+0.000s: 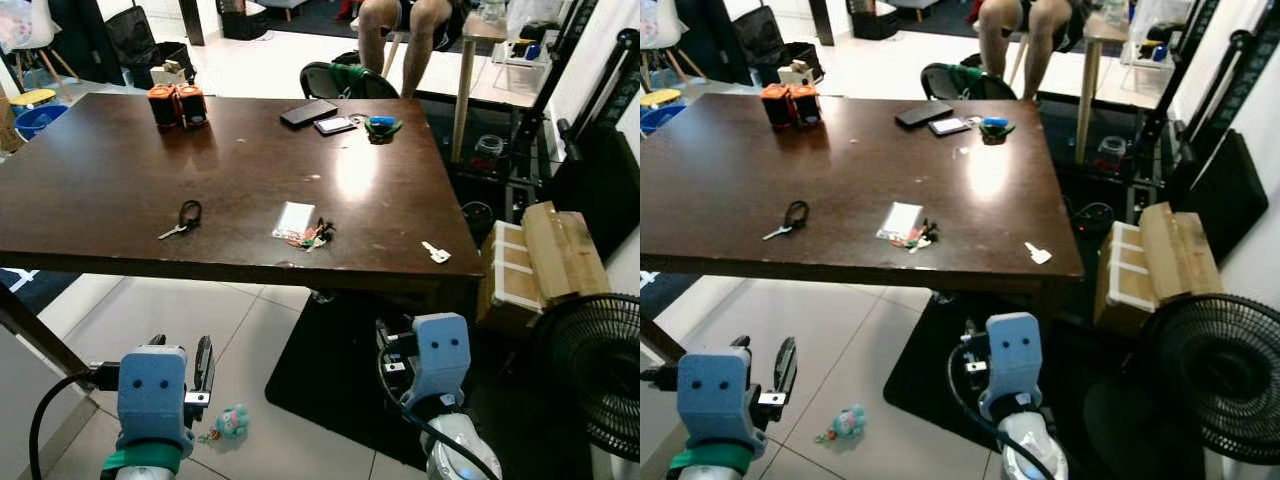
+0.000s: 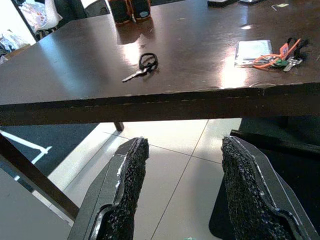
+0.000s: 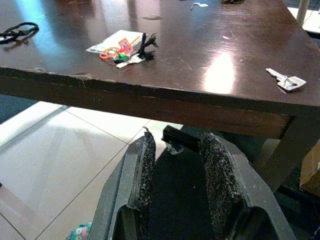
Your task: Hang keys on a hook
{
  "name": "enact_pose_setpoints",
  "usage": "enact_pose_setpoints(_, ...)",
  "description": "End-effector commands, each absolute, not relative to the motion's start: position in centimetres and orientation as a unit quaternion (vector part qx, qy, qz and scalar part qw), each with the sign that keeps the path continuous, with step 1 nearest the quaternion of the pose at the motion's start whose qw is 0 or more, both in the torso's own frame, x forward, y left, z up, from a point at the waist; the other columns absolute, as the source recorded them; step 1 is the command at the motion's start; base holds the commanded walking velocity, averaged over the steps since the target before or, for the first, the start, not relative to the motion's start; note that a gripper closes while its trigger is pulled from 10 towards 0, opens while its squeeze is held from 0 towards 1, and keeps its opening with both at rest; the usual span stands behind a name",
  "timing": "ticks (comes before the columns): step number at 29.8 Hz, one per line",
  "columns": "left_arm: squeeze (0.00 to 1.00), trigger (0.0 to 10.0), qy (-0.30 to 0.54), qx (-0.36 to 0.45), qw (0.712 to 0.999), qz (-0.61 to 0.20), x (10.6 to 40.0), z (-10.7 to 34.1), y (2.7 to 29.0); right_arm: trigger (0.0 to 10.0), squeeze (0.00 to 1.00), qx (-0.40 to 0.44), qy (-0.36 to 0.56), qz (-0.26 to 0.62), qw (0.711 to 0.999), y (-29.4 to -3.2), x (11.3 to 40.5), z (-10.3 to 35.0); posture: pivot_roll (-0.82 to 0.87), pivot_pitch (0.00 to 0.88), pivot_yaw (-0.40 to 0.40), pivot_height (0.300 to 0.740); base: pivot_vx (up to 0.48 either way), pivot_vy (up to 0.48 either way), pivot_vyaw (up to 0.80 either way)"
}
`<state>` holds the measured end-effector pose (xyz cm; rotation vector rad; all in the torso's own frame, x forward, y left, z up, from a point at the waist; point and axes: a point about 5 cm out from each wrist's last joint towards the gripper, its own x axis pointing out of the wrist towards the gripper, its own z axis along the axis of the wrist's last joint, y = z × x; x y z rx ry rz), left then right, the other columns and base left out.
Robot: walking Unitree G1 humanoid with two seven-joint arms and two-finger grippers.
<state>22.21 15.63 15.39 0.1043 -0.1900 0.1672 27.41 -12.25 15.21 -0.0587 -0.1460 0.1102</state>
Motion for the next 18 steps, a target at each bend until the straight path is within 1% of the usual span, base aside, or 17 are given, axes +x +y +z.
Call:
enact_pose_setpoints(1,0.00,10.0,-0.075,0.058,0.992,0.087,22.09,14.75,15.74,10.0,0.00,-0.029,-0.064,0.055,0.996,-12.21,27.28,14.76,-0.13,0.139,0.117,0.740,0.000,0.480,0.00)
enact_pose_setpoints(6,0.00,10.0,-0.074,0.059,0.992,0.087,22.11,14.72,15.74,10.0,0.00,-0.028,-0.064,0.055,0.996,-12.21,27.28,14.77,-0.13,0.139,0.117,0.740,0.000,0.426,0.00)
enact_pose_setpoints(18,0.00,10.0,-0.080,0.053,0.992,0.085,22.13,14.83,15.68,10.0,0.00,-0.028,-0.064,0.054,0.996,-12.23,27.36,14.79,-0.13,0.139,0.116,0.740,0.000,0.000,0.00)
